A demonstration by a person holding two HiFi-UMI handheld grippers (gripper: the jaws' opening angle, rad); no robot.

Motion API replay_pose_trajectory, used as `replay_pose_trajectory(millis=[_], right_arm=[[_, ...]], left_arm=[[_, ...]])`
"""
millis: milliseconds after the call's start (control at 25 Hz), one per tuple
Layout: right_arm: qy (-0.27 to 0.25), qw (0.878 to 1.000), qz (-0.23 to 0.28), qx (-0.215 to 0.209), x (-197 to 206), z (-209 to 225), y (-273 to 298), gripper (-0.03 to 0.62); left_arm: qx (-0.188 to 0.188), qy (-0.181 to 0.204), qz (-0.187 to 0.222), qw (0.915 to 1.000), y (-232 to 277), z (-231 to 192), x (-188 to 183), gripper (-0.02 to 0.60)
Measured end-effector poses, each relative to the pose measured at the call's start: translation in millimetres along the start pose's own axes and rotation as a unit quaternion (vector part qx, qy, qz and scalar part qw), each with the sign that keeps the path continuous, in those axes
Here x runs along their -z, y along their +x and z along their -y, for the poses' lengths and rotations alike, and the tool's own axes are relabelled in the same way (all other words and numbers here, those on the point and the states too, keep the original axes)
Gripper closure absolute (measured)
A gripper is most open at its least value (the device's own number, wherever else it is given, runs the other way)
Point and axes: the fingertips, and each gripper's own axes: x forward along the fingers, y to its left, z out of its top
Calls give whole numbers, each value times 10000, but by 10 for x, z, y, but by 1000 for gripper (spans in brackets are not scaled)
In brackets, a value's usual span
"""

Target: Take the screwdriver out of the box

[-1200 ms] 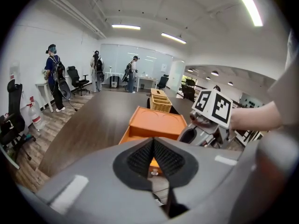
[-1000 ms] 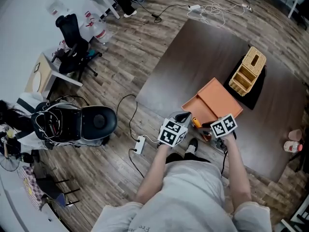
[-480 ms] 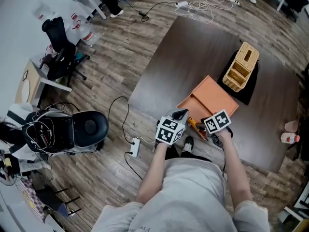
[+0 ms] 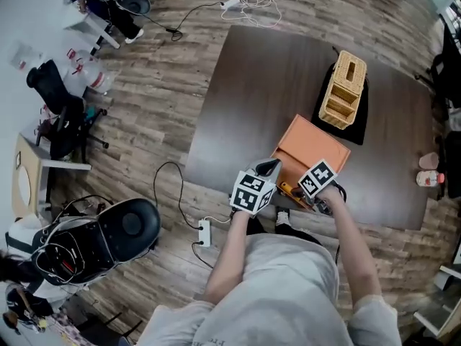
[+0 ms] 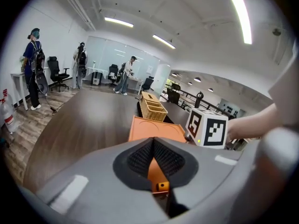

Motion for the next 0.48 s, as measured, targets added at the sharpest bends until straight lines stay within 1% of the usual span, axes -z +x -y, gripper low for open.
replay_pose_trajectory(millis=[120, 200, 320, 360, 400, 480], right_arm=[[106, 9994, -329, 17, -9, 105, 108, 439], [273, 9986, -461, 15, 49, 70, 116, 439], [622, 9961, -617, -129, 142, -34, 123, 448], [717, 9950, -666, -194, 155, -55, 138, 462], [798, 9940, -709, -253, 160, -68, 146, 475], [884, 9927, -750, -342, 152, -80, 132, 476]], left_arm=[[259, 144, -110, 9995, 146, -141, -103, 528], [448, 243, -165, 9986, 129, -152, -173, 528], [700, 352, -203, 9967, 55, -170, -256, 528], [768, 373, -212, 9961, 44, -196, -273, 528], [830, 386, -225, 9955, 40, -224, -290, 528], [940, 407, -278, 9944, 50, -276, -321, 528]])
